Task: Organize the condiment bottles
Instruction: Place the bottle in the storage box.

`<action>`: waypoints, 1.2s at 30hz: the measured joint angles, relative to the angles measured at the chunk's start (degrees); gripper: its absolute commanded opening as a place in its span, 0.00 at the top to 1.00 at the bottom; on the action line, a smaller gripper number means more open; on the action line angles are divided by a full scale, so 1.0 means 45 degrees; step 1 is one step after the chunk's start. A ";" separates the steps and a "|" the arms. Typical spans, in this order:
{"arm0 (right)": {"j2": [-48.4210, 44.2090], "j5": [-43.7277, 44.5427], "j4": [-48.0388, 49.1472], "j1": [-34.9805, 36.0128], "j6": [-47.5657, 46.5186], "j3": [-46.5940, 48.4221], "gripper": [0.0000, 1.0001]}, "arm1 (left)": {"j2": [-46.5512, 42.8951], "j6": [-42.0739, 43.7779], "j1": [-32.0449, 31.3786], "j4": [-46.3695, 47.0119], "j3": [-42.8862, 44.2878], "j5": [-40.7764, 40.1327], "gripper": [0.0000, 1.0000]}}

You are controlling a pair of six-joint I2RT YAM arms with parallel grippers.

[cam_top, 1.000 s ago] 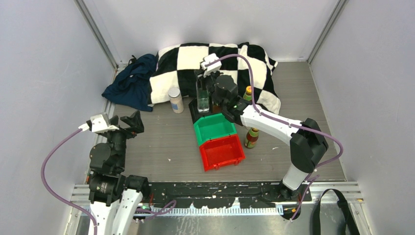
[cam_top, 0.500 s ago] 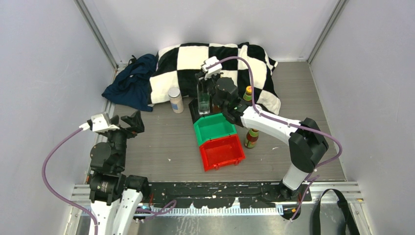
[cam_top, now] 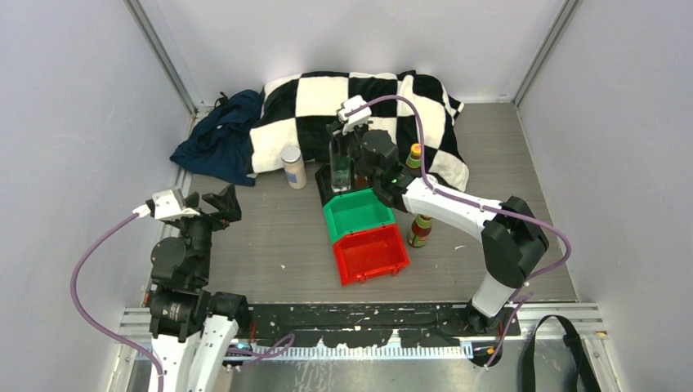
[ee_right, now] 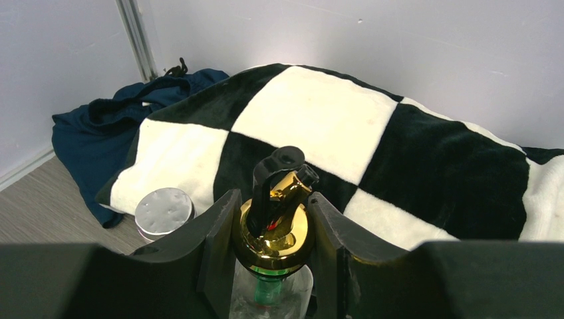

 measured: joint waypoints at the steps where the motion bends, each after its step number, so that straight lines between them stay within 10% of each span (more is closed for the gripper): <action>1: 0.0000 -0.0024 0.0005 -0.0034 0.0005 -0.0024 0.99 | 0.0000 -0.0005 0.0005 0.0000 0.0000 0.0015 0.12; 36: 0.0000 -0.1287 -0.0005 -0.0452 0.0097 -0.0539 0.99 | 0.0121 -0.0053 0.0083 0.0039 -0.0005 0.0165 0.12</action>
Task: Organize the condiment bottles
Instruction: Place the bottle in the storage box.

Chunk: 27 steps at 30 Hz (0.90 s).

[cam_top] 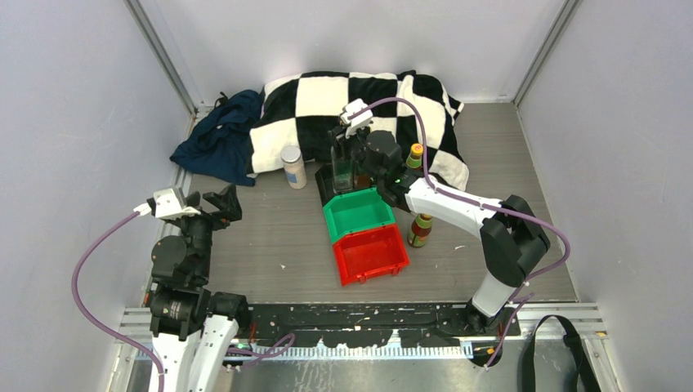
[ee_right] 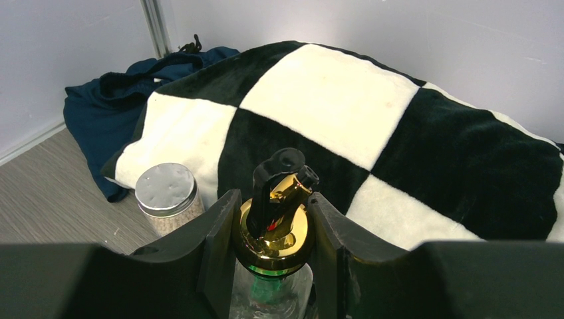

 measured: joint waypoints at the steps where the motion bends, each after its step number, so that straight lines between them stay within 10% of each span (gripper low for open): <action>1: 0.0000 -0.0049 0.0000 -0.0015 0.0010 0.0000 0.99 | 0.0000 0.0000 0.0005 0.0000 0.0000 0.0000 0.12; 27: 0.0078 -0.0427 0.0049 -0.0039 0.0267 -0.0146 0.99 | 0.0000 -0.0034 0.0010 0.0005 -0.0024 0.0097 0.12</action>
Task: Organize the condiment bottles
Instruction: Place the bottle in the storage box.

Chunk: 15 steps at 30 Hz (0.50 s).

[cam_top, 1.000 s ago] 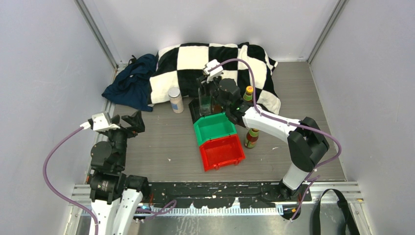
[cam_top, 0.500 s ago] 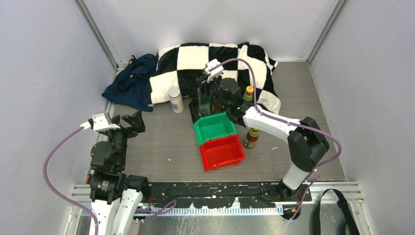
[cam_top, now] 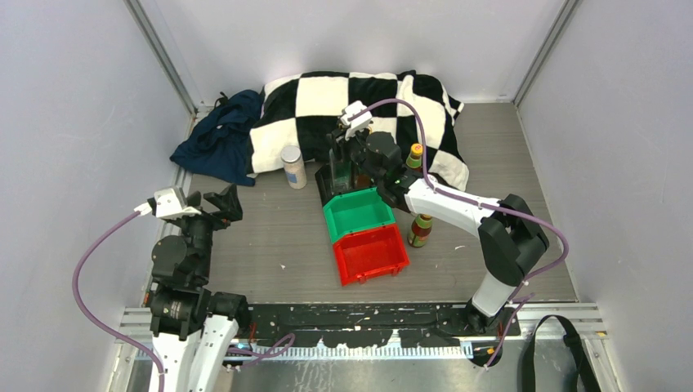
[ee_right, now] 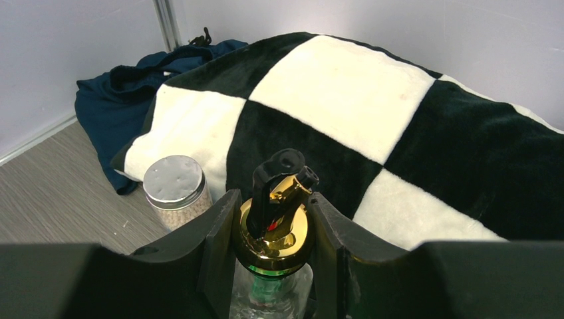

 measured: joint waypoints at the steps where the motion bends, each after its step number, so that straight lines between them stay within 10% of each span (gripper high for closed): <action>1: 0.0010 -0.0010 0.0000 0.0000 0.0010 -0.0005 0.99 | 0.0000 0.0000 0.0005 0.0000 -0.0005 0.0000 0.12; 15: 0.0087 -0.0131 0.0078 0.0000 0.0058 -0.0073 0.99 | 0.0000 -0.0005 0.0029 0.0010 -0.0024 0.0039 0.12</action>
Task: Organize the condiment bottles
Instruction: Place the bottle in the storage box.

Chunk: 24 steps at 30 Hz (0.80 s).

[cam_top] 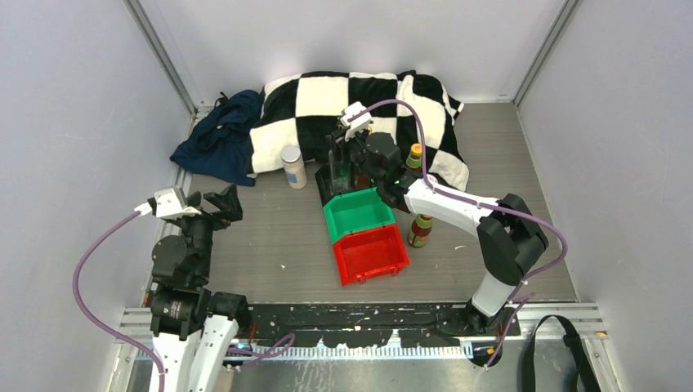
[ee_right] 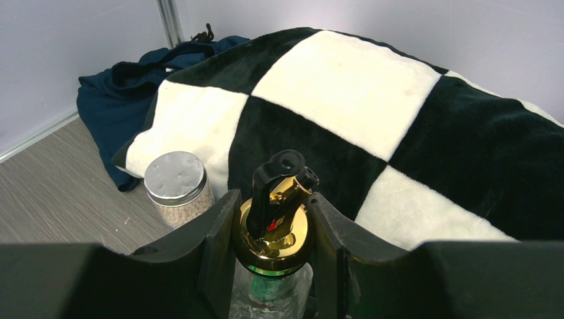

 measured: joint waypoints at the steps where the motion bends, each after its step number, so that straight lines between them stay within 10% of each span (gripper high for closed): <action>1: 0.0000 -0.0005 0.0000 0.0000 0.0005 -0.0005 0.99 | 0.0000 0.0000 0.0010 0.0000 0.0000 0.0005 0.13; 18: 0.0000 -0.0010 0.0223 0.0000 0.0029 -0.0126 0.99 | 0.0000 0.0000 0.0024 0.0024 0.0000 0.0053 0.12; 24: 0.0000 -0.0005 0.0452 0.0000 0.0131 -0.0238 0.75 | 0.0000 -0.0005 0.0024 0.0024 0.0000 0.0053 0.12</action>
